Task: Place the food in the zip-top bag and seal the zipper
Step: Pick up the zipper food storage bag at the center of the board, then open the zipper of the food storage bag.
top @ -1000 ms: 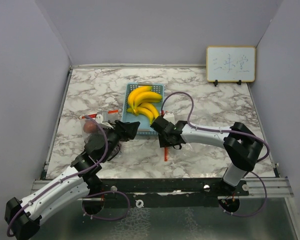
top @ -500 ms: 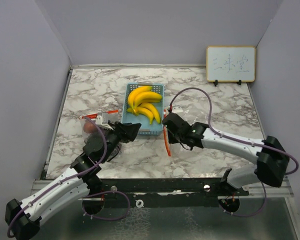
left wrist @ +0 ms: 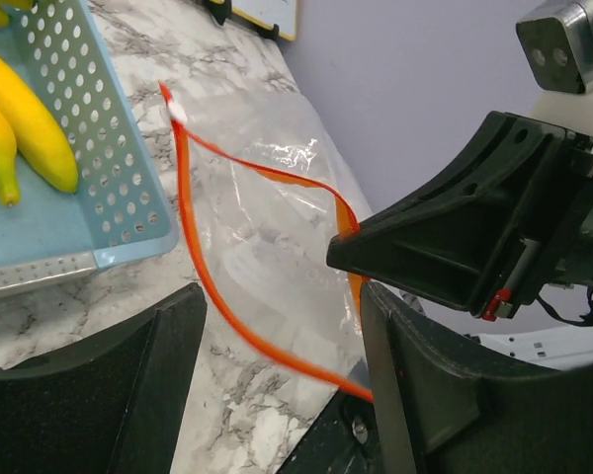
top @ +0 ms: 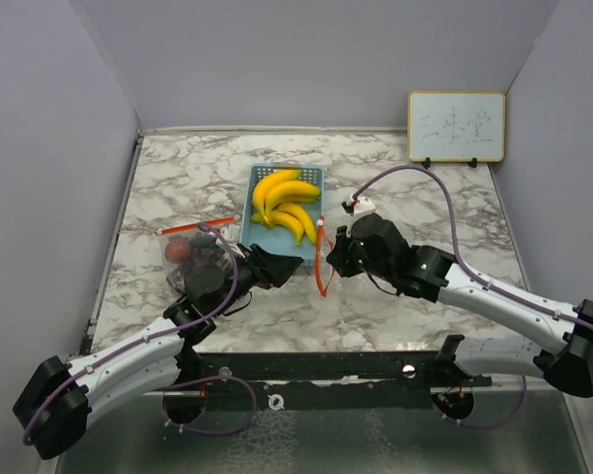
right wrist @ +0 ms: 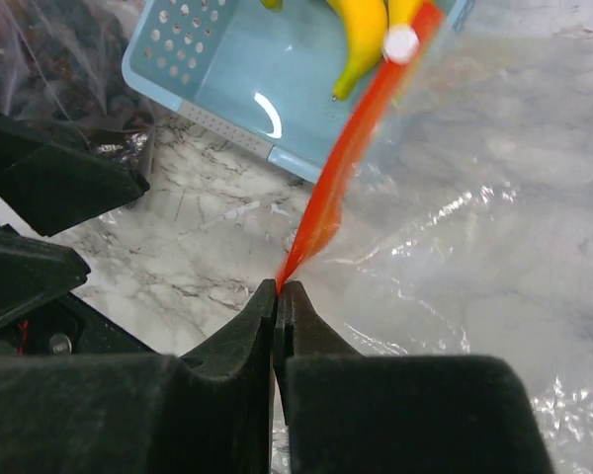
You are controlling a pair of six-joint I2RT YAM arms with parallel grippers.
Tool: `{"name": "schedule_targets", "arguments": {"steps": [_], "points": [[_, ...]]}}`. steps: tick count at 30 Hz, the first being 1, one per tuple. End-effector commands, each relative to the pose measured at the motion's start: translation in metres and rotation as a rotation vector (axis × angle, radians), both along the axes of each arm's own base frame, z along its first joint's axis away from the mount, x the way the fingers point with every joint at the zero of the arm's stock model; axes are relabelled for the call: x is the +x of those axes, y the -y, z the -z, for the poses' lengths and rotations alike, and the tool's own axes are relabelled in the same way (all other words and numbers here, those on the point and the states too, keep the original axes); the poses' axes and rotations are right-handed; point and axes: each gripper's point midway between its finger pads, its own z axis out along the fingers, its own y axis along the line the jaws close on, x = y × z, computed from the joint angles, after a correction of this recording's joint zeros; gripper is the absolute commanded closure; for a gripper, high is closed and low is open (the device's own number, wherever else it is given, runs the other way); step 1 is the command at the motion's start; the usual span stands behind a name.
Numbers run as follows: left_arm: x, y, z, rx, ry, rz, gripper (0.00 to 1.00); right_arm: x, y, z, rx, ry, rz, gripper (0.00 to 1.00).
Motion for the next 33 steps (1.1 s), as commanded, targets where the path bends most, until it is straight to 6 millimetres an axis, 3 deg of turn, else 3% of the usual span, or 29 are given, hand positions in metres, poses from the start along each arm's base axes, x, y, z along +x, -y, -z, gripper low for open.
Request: {"name": "schedule_targets", "arguments": {"steps": [1, 4, 9, 14, 19, 24, 28, 33], "points": [[-0.003, 0.009, -0.035, -0.101, 0.052, 0.045, 0.34, -0.005, 0.009, -0.049, 0.062, 0.079, -0.021, 0.98], [-0.001, 0.012, -0.035, -0.099, 0.044, 0.048, 0.34, -0.01, 0.015, -0.062, 0.063, 0.088, -0.034, 0.98], [-0.001, 0.019, -0.034, -0.143, 0.019, 0.071, 0.33, -0.017, 0.016, -0.063, 0.092, 0.089, -0.056, 0.98], [-0.004, 0.025, -0.053, -0.208, 0.054, 0.113, 0.31, -0.015, 0.01, -0.057, 0.099, 0.086, -0.063, 0.98], [-0.009, 0.019, -0.066, -0.244, 0.086, 0.11, 0.29, -0.01, 0.007, -0.054, 0.09, 0.093, -0.058, 0.98], [-0.008, 0.016, -0.059, -0.226, 0.066, 0.094, 0.27, -0.008, -0.004, -0.051, 0.101, 0.095, -0.087, 0.98], [-0.004, 0.022, -0.055, -0.207, 0.059, 0.102, 0.15, -0.006, -0.014, -0.049, 0.106, 0.092, -0.112, 0.98], [0.005, 0.028, -0.047, -0.162, 0.051, 0.087, 0.15, -0.008, -0.022, -0.048, 0.121, 0.084, -0.144, 0.98]]}}
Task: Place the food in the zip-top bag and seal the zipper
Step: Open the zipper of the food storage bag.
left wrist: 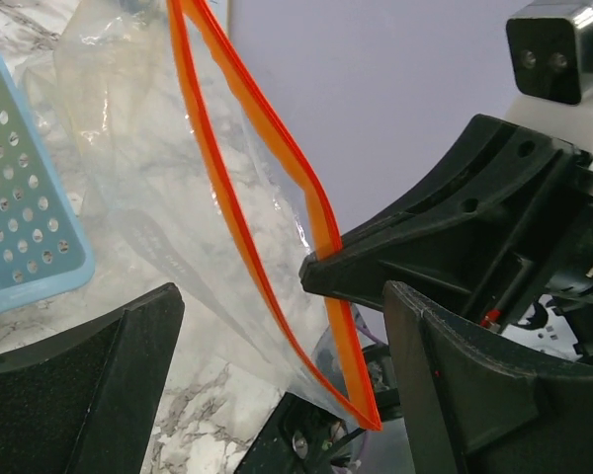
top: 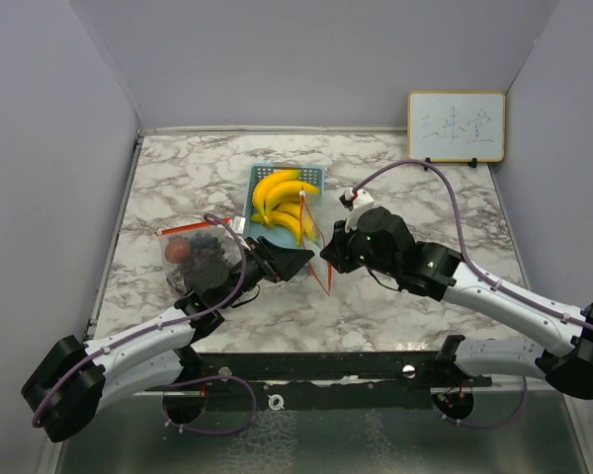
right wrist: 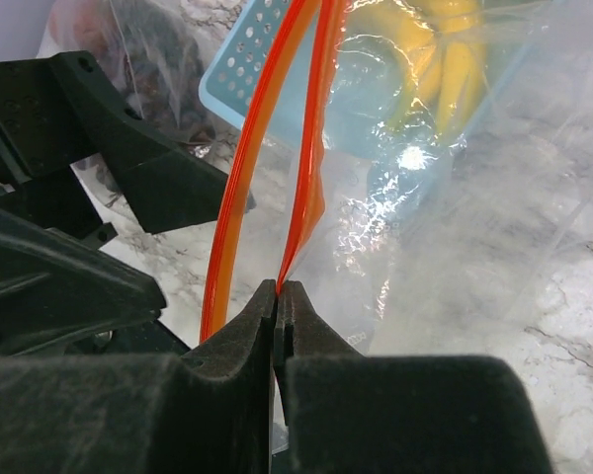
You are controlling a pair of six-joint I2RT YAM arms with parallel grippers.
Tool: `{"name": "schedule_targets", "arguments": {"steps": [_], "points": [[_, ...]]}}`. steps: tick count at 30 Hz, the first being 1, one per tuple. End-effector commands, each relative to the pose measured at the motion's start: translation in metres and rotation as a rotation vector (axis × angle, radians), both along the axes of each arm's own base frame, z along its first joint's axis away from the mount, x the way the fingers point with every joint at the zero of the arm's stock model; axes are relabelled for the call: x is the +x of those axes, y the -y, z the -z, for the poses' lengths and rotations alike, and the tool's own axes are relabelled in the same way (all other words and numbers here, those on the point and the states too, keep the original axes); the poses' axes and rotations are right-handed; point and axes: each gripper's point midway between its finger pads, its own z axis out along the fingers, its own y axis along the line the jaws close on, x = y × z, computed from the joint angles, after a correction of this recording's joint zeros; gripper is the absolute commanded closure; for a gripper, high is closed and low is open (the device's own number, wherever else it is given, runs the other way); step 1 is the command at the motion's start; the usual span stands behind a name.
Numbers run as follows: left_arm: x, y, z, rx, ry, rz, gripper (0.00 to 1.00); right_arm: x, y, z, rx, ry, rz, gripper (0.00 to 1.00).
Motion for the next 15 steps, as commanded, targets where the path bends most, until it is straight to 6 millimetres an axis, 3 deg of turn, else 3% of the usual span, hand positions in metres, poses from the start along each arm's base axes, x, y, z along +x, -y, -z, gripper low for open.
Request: {"name": "schedule_targets", "arguments": {"steps": [1, 15], "points": [[0.008, 0.005, -0.014, 0.005, 0.048, -0.009, 0.16, -0.003, -0.012, -0.009, 0.049, 0.022, -0.057, 0.98], [0.043, 0.016, 0.006, 0.075, 0.025, -0.102, 0.46, -0.015, -0.008, -0.007, 0.051, 0.021, -0.111, 0.98]]}}
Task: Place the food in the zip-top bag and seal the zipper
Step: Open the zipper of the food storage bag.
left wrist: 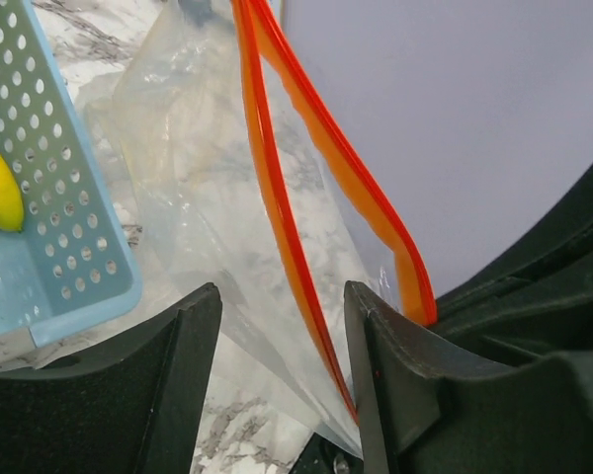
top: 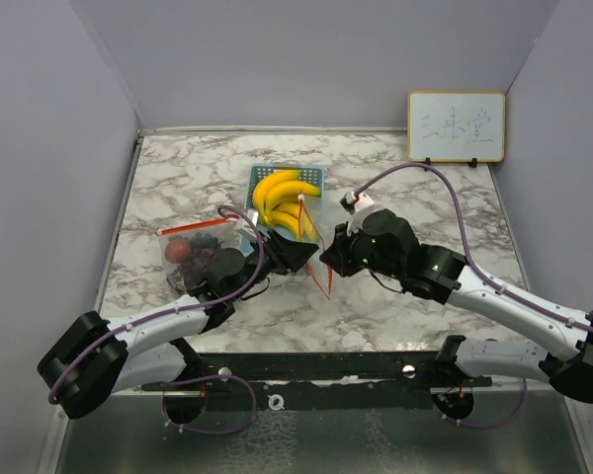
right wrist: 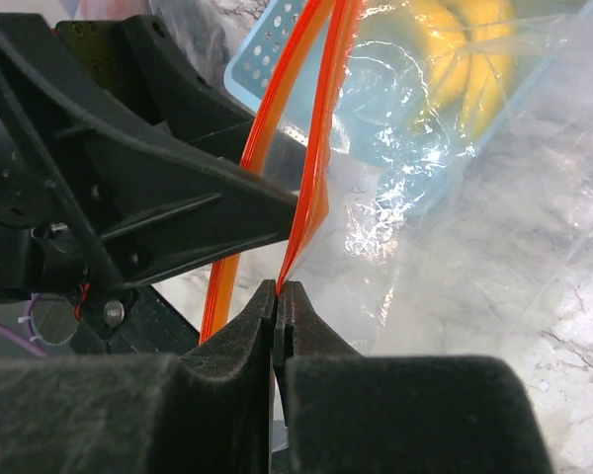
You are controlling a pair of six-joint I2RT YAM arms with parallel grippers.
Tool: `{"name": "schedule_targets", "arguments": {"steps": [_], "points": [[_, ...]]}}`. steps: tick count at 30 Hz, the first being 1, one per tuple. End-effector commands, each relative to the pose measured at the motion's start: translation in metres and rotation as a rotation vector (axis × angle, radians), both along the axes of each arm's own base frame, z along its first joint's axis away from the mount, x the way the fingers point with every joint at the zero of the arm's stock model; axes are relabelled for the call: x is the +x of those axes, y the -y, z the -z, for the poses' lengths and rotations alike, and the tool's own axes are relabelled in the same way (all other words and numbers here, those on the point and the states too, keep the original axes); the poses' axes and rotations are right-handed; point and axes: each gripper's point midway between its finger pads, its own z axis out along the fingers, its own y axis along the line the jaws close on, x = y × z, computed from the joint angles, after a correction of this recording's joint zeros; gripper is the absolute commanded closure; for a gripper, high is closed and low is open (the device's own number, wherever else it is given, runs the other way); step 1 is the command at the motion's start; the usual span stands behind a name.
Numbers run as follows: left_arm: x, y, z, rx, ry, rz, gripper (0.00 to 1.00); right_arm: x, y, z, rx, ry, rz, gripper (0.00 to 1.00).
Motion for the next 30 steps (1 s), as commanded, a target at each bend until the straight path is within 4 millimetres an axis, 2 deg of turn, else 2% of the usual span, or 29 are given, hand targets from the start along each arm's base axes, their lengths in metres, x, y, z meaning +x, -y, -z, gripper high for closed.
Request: {"name": "schedule_targets", "arguments": {"steps": [1, 2, 3, 4, 5, 8, 10, 13, 15, 17, 20, 24, 26, 27, 30], "points": [[0.016, 0.003, -0.019, -0.024, 0.063, -0.048, 0.49, -0.005, -0.003, -0.004, 0.023, 0.019, -0.047, 0.98], [0.017, 0.005, -0.018, -0.016, 0.064, -0.046, 0.54, -0.005, -0.002, -0.005, 0.022, 0.021, -0.043, 0.98], [0.019, 0.005, -0.016, -0.005, 0.066, -0.047, 0.69, -0.005, 0.0, -0.006, 0.022, 0.025, -0.035, 0.98], [0.02, 0.006, -0.015, 0.005, 0.069, -0.046, 0.92, -0.004, 0.003, -0.008, 0.02, 0.03, -0.022, 0.98], [0.02, 0.007, -0.013, 0.022, 0.069, -0.044, 1.0, -0.002, 0.009, -0.011, 0.019, 0.04, 0.007, 0.98], [0.02, 0.004, -0.013, 0.104, 0.067, -0.043, 1.0, 0.011, 0.036, -0.024, 0.001, 0.081, 0.158, 0.98], [0.019, -0.006, -0.02, 0.198, 0.074, -0.058, 1.0, 0.019, 0.059, -0.033, -0.02, 0.106, 0.272, 0.98], [0.01, -0.029, -0.045, 0.334, 0.114, -0.078, 1.0, 0.029, 0.084, -0.045, -0.051, 0.151, 0.405, 0.98], [0.002, -0.047, -0.068, 0.424, 0.162, -0.083, 1.0, 0.035, 0.086, -0.054, -0.051, 0.176, 0.434, 0.98], [-0.004, -0.072, -0.092, 0.525, 0.189, -0.126, 1.0, 0.042, 0.069, -0.062, -0.029, 0.191, 0.4, 0.98], [-0.013, -0.118, -0.133, 0.636, 0.216, -0.236, 1.0, 0.048, 0.028, -0.075, 0.037, 0.193, 0.291, 0.98], [-0.031, -0.165, -0.177, 0.7, 0.268, -0.337, 1.0, 0.057, -0.018, -0.086, 0.116, 0.195, 0.184, 0.98], [-0.036, -0.184, -0.184, 0.729, 0.282, -0.383, 1.0, 0.062, -0.041, -0.087, 0.143, 0.189, 0.134, 0.98], [-0.036, -0.191, -0.183, 0.751, 0.279, -0.407, 1.0, 0.064, -0.052, -0.08, 0.138, 0.175, 0.111, 0.98], [-0.031, -0.199, -0.16, 0.827, 0.24, -0.436, 1.0, 0.072, -0.08, -0.053, 0.117, 0.132, 0.063, 0.98]]}}
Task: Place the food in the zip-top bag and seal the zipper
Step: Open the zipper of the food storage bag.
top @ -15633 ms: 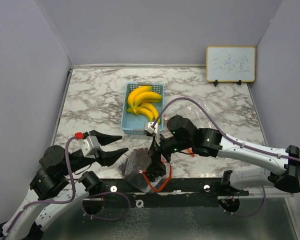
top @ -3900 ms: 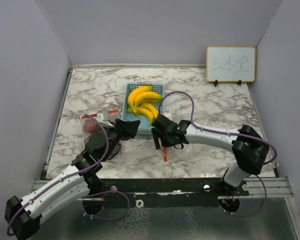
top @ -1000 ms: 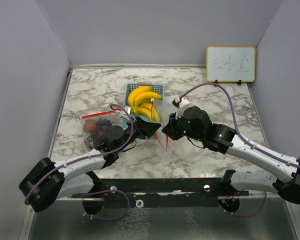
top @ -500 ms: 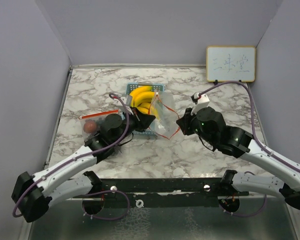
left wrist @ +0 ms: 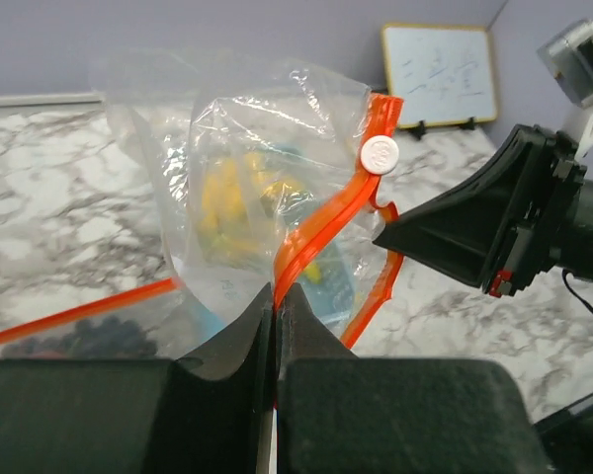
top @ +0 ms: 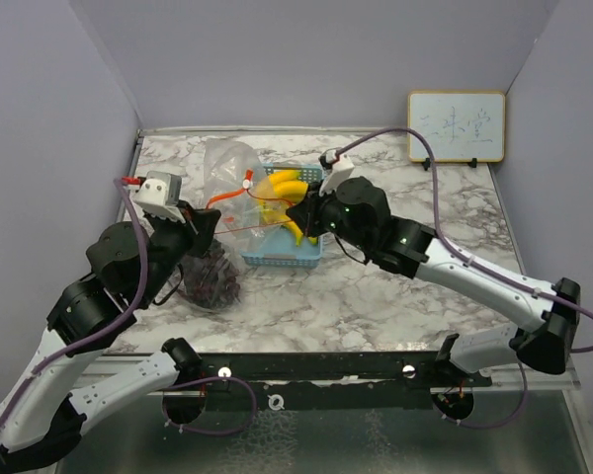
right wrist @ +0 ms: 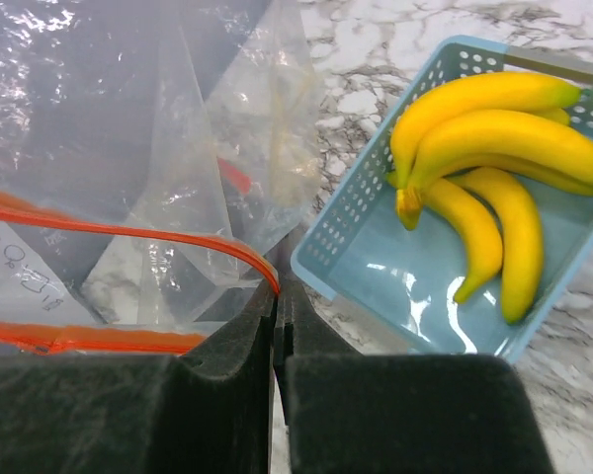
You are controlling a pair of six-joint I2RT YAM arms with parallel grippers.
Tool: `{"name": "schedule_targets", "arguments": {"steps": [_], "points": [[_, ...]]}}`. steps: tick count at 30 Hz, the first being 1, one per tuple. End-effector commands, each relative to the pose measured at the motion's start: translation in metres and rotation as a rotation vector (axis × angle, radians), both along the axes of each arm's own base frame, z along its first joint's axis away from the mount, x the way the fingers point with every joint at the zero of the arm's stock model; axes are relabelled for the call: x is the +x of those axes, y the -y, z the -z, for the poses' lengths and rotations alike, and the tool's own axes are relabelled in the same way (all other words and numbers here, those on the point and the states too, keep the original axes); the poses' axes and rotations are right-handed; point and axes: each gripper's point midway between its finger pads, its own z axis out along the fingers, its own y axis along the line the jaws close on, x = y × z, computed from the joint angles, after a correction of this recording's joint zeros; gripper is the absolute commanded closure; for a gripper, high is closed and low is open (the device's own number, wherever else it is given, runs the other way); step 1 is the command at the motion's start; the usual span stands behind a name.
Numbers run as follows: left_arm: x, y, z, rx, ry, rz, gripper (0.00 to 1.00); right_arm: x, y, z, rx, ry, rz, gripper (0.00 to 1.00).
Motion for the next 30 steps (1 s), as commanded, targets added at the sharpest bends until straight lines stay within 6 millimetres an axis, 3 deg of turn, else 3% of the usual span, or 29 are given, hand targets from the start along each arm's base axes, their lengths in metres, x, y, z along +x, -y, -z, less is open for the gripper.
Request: {"name": "schedule_targets", "arguments": {"steps": [1, 5, 8, 11, 15, 16, 18, 24, 30], "points": [[0.006, -0.041, 0.053, 0.23, -0.081, -0.169, 1.0, 0.014, -0.034, 0.04, -0.063, -0.034, -0.076, 0.98], [0.019, -0.035, 0.098, 0.246, -0.157, -0.222, 1.0, 0.012, -0.057, 0.059, -0.066, -0.054, -0.161, 0.96], [0.025, -0.038, 0.113, 0.258, -0.173, -0.275, 1.0, 0.005, -0.064, 0.053, -0.051, -0.027, -0.233, 0.74], [0.029, -0.048, 0.105, 0.264, -0.147, -0.335, 1.0, -0.005, -0.061, 0.025, -0.009, 0.04, -0.284, 0.57], [0.031, -0.066, 0.074, 0.24, -0.059, -0.418, 1.0, -0.025, -0.036, -0.036, 0.13, 0.188, -0.297, 0.35], [0.03, -0.071, 0.065, 0.231, -0.038, -0.44, 1.0, -0.027, -0.028, -0.043, 0.152, 0.207, -0.282, 0.29], [0.029, -0.081, 0.052, 0.214, -0.004, -0.48, 1.0, -0.024, -0.017, -0.047, 0.152, 0.211, -0.229, 0.26], [0.018, -0.11, 0.015, 0.141, 0.098, -0.582, 1.0, 0.004, -0.004, -0.013, 0.042, 0.137, -0.057, 0.26], [0.016, -0.109, 0.004, 0.105, 0.141, -0.551, 1.0, 0.062, -0.028, 0.063, -0.19, -0.019, 0.049, 0.24]]}}
